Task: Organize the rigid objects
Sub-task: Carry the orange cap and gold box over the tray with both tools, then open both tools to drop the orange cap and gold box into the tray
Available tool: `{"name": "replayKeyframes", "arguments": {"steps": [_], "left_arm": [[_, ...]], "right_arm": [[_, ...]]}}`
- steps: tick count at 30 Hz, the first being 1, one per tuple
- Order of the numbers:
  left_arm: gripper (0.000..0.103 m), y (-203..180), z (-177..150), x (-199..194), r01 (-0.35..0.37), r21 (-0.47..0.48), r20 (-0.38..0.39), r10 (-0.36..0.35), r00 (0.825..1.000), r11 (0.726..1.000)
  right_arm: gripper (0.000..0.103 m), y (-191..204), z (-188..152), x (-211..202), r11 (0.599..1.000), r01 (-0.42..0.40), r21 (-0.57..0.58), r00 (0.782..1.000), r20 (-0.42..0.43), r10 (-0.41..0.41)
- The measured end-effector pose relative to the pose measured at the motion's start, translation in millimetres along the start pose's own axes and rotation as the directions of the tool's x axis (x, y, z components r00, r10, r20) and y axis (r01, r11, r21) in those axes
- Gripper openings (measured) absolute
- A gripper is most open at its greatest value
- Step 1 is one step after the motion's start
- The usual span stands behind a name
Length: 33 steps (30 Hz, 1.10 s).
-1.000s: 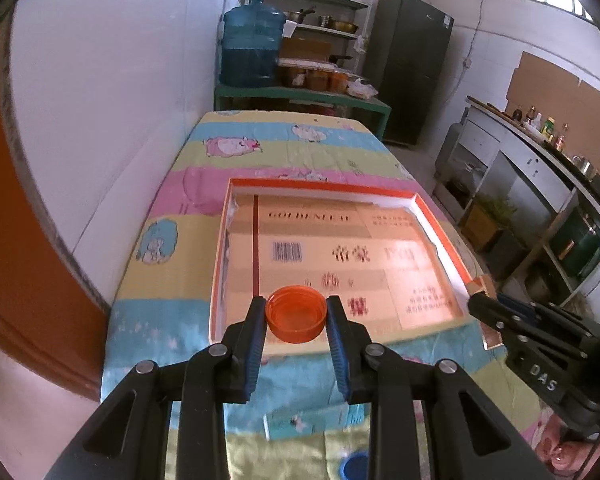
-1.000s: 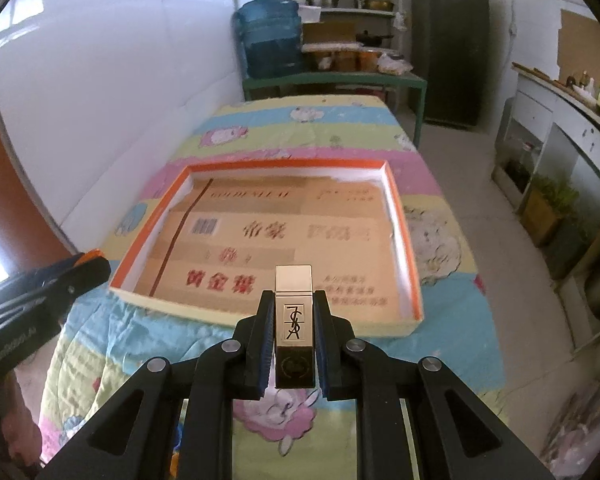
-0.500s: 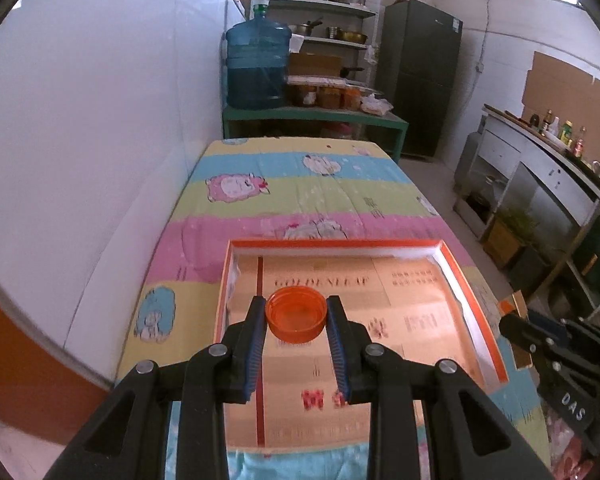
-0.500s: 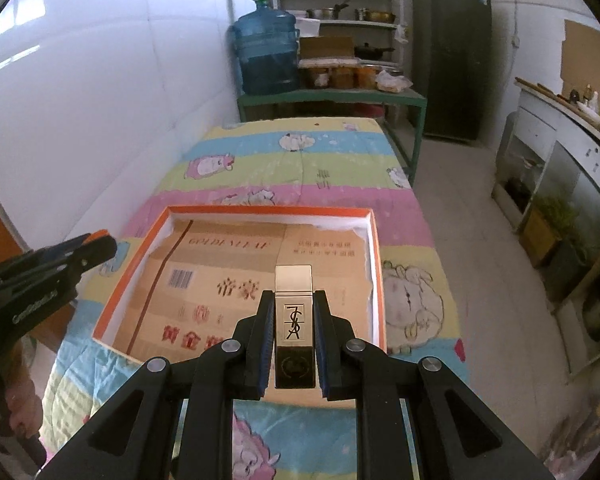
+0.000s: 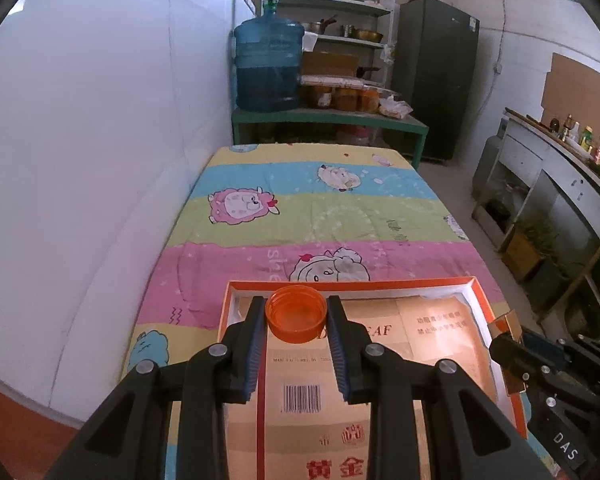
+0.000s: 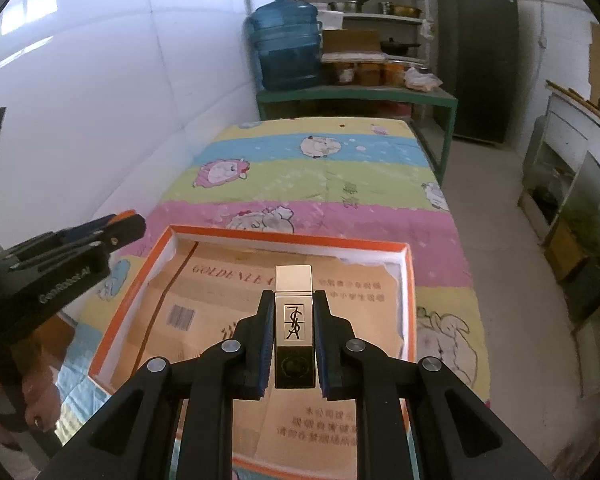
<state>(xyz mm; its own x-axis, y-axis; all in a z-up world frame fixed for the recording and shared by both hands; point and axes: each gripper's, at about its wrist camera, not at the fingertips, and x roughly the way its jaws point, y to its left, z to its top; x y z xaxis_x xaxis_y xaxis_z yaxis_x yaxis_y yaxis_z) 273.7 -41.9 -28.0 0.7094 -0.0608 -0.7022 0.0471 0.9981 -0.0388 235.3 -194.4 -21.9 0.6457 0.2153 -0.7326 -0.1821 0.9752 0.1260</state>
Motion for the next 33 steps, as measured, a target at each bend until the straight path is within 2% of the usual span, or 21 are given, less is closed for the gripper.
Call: {"name": "replayKeyframes", "arguments": {"steps": [9,19,33], "left_arm": [[0.030,3,3,39,0.013,-0.007,-0.072,-0.013,0.997,1.000],[0.030,-1,-15,84,0.046,0.003,-0.180,-0.045,0.983,0.999],[0.030,-7,-24,116,0.053,0.007,-0.264,-0.049,0.963,0.999]], "right_arm": [[0.018,-5,13,40,0.999,-0.031,-0.007,0.999,-0.044,0.031],[0.018,-6,8,88,0.999,-0.039,-0.022,0.992,-0.123,0.036],[0.018,-10,4,125,0.999,-0.042,-0.006,0.980,-0.197,0.040]]}}
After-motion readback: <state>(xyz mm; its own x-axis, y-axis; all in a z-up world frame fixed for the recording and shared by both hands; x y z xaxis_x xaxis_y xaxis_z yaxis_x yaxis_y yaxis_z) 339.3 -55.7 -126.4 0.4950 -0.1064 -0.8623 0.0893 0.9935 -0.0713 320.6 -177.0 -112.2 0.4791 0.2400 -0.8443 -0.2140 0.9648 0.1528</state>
